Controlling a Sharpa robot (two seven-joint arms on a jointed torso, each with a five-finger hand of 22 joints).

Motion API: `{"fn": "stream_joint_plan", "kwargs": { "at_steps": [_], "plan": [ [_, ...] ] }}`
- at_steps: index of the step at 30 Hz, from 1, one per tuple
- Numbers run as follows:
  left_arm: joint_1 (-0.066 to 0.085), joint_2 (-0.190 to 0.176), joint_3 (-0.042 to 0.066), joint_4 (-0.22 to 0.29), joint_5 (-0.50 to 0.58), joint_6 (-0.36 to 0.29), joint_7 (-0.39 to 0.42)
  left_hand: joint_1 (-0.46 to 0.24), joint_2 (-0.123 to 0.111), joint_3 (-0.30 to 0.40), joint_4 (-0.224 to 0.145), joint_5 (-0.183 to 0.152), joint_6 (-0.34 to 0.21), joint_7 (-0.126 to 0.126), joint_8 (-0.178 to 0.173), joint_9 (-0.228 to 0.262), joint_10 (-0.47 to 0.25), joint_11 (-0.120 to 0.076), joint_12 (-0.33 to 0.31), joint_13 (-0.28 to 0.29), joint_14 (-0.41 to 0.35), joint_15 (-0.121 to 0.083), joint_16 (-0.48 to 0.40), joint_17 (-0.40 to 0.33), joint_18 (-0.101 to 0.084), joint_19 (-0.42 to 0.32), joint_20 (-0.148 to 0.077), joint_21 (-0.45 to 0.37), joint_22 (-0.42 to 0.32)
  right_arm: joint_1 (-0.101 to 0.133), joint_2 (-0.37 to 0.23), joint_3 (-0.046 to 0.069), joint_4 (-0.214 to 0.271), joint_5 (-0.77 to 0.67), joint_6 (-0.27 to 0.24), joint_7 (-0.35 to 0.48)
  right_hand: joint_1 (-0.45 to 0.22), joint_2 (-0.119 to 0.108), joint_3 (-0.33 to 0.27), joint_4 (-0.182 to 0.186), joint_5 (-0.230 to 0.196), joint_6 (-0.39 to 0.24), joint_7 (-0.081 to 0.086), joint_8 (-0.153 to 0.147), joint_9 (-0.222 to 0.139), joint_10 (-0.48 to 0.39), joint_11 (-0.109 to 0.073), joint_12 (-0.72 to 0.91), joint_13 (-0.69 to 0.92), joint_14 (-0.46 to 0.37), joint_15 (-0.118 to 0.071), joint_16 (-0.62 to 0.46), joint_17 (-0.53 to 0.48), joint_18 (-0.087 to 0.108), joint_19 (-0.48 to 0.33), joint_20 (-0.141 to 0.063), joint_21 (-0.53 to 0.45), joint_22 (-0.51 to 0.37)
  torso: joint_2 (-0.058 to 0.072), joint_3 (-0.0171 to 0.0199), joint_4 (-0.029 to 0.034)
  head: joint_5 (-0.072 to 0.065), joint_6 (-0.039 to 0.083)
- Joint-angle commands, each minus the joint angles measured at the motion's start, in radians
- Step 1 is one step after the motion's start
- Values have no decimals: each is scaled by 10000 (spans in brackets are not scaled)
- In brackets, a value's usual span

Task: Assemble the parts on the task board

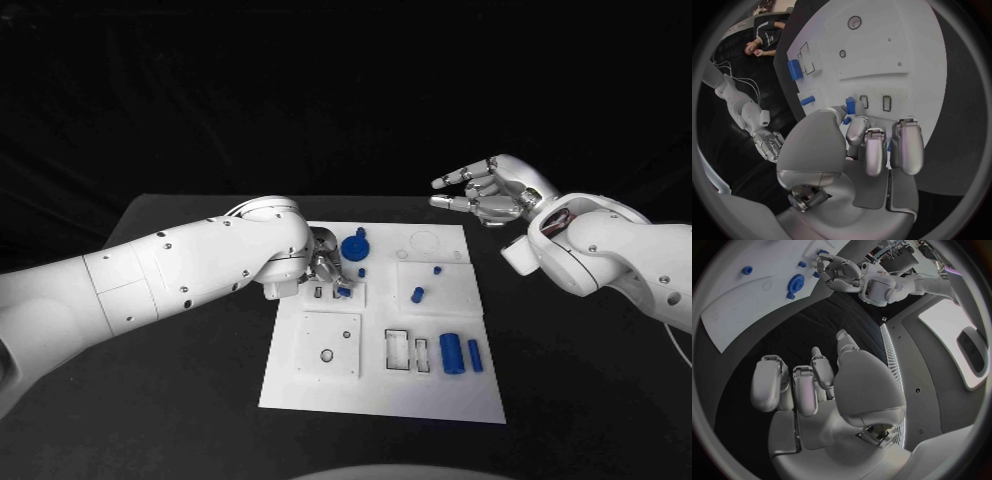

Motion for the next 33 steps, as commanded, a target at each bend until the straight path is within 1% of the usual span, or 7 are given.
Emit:
{"fn": "stream_joint_plan", "kwargs": {
  "at_steps": [1, 9, 16, 21, 25, 26, 33],
  "plan": [
    [0, -76, 20, 83, 317, -220, 103, -441, -209, 2021, -1638, 15, -74, -8, 90, 121, 79, 22, -42, -54, 1032, 25, 30, 2627, -165, 323, 46, 4, 321, -12, 23, -1, -26, -142, 322, 46, -92, 45, -72, -18, 53, 11, -35, 49, 12, -61, -3, -37, 292, 711, -12, -51, 1259, 101, -39, -20, -67, -9, 7, -6, 3, 15, -40],
    [-1, -408, 34, 435, 364, -701, 214, -674, -421, 2539, -2097, 13, -99, -7, 171, 268, 127, -3, -21, -28, 1032, 31, 30, 2627, -182, 353, 44, 51, 425, -24, 36, -8, -69, -91, 296, 56, -190, 86, -137, 25, 122, 17, -36, 55, 14, -62, -2, -37, 282, 716, -12, -51, 1267, 101, -34, -21, -76, -14, -3, 6, 26, -16, -65],
    [-29, -764, 35, 914, 78, -1478, 397, -689, -573, 2720, -2348, 15, -65, -2, 191, 315, 216, -10, 58, 62, 1032, 28, 30, 2627, -211, 402, 40, 136, 582, -30, 28, -11, -85, -50, 250, 73, -291, 142, -198, 76, 159, 19, -36, 57, 15, -57, -2, -24, 278, 718, -14, -54, 1270, 101, -28, -21, -83, -18, 3, 0, 44, -31, -90],
    [-143, -923, 30, 1157, -563, -2101, 432, -692, -619, 2760, -2410, 10, -39, -2, 192, 322, 265, -12, 110, 122, 1032, 27, 30, 2627, -224, 423, 39, 173, 648, -35, 5, -12, -100, -32, 236, 79, -365, 189, -238, 117, 189, 20, -36, 58, 16, -52, -2, -14, 277, 720, -14, -58, 1271, 100, -22, -21, -85, -17, -4, 0, 56, -22, -101],
    [-297, -970, 26, 1282, -1247, -2572, 397, -700, -636, 2782, -2432, 9, -16, -5, 195, 325, 295, -14, 140, 155, 1032, 25, 30, 2627, -231, 435, 38, 194, 685, -37, -10, -12, -111, -22, 229, 85, -383, 201, -247, 127, 197, 19, -36, 58, 16, -55, -2, -18, 273, 720, -14, -58, 1273, 99, -21, -22, -85, -16, -2, -7, 92, -33, -100],
    [-334, -969, 25, 1300, -1397, -2655, 383, -701, -638, 2785, -2434, 9, -14, -5, 195, 325, 299, -14, 143, 158, 1032, 25, 30, 2627, -232, 437, 37, 196, 689, -38, -11, -12, -113, -20, 230, 86, -383, 201, -247, 127, 197, 19, -36, 58, 16, -55, -2, -18, 273, 720, -14, -58, 1273, 99, -21, -22, -85, -16, -3, -10, 84, -24, -93],
    [-516, -895, 13, 1306, -1982, -2783, 301, -708, -643, 2794, -2439, 9, -4, -6, 197, 327, 314, -15, 161, 178, 1032, 24, 30, 2627, -233, 439, 37, 199, 694, -41, -11, -13, -125, 62, 244, 84, -396, 209, -254, 134, 202, 19, -36, 58, 16, -57, -1, -21, 270, 719, -14, -63, 1266, 101, -23, -22, -90, -25, 3, -2, 63, 13, -83]
  ]
}}
